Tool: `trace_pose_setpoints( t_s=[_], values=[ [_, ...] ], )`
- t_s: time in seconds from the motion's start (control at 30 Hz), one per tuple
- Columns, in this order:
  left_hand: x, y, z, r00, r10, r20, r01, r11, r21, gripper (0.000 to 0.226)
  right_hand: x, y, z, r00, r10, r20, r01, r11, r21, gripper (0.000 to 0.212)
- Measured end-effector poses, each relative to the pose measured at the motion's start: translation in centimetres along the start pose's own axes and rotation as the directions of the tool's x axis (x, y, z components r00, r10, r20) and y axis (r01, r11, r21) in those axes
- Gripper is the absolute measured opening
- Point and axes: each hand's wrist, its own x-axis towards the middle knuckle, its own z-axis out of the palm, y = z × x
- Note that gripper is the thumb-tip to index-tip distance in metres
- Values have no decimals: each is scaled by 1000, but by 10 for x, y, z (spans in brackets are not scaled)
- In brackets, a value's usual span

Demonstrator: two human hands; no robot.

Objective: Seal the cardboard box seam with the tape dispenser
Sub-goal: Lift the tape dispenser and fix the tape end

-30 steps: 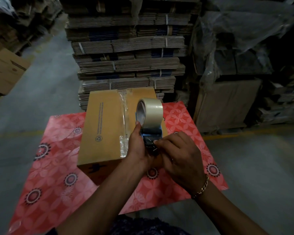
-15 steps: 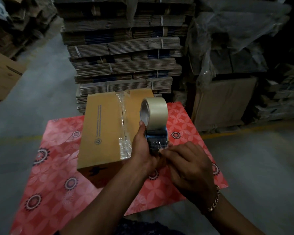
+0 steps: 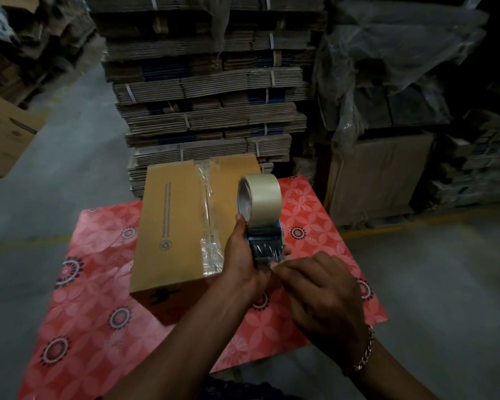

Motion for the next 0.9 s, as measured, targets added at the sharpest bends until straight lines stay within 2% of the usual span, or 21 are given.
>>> trace_pose_setpoints(
  t_s=[0.13,0.23,0.33,0.47,0.53,0.63,0.67,0.73,0.8,0.9],
  values=[
    [-5,6,-10,992,3,129,1,999,-33,77,-2,4,2,999,34,29,-34,999,19,20],
    [-13,11,-19,969,3,246,-3,1000,-2,70,-1,5,2,998,66,14,-67,997,31,19],
    [-13,10,-21,968,-4,252,-21,995,98,51,-1,4,3,998,55,6,-55,998,15,22],
    [-12,11,-20,970,1,244,-10,999,39,40,4,5,1,999,42,-30,-42,999,9,28],
    [-11,11,-22,966,6,258,-7,1000,3,44,6,4,2,994,60,-93,-56,997,48,31],
    [-10,15,-24,959,28,283,-34,999,18,65,6,4,1,958,219,-186,-167,951,261,56],
    [-9,16,-24,952,32,305,-38,999,15,71,6,6,1,944,284,-166,-216,915,341,60],
    [-9,19,-24,942,38,334,-38,999,-8,76,5,10,3,929,356,-102,-279,854,439,55],
    [-8,20,-25,939,39,340,-36,999,-15,81,6,14,6,933,355,-62,-287,836,467,46],
    [-9,20,-25,933,44,358,-37,999,-28,78,10,15,12,946,324,-8,-285,843,457,46]
  ],
)
